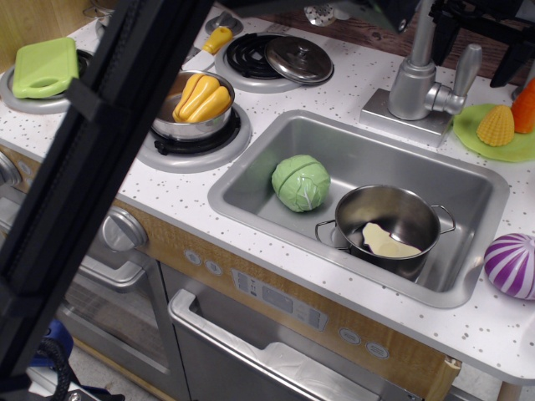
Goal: Turn lever vertical to front
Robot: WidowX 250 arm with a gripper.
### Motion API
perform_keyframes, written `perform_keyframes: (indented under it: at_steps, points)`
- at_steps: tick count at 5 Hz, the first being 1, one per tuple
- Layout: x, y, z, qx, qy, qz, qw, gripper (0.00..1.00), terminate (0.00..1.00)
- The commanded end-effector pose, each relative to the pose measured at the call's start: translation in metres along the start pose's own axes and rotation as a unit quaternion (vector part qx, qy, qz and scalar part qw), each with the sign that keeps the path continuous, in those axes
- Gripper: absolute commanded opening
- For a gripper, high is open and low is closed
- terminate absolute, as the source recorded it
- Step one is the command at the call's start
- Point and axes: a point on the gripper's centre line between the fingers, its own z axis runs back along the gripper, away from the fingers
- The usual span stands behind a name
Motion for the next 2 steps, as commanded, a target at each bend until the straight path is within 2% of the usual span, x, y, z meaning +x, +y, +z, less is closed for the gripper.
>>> perform_keyframes:
  at_steps: [1,2]
  points:
    - [0.0,0.0,0.0,0.0,0.0,0.0,1.0,1.0,0.0]
    - [0.0071,0.0013,0.003,0.006,-0.028,0.005,0.9996,1.0,0.0]
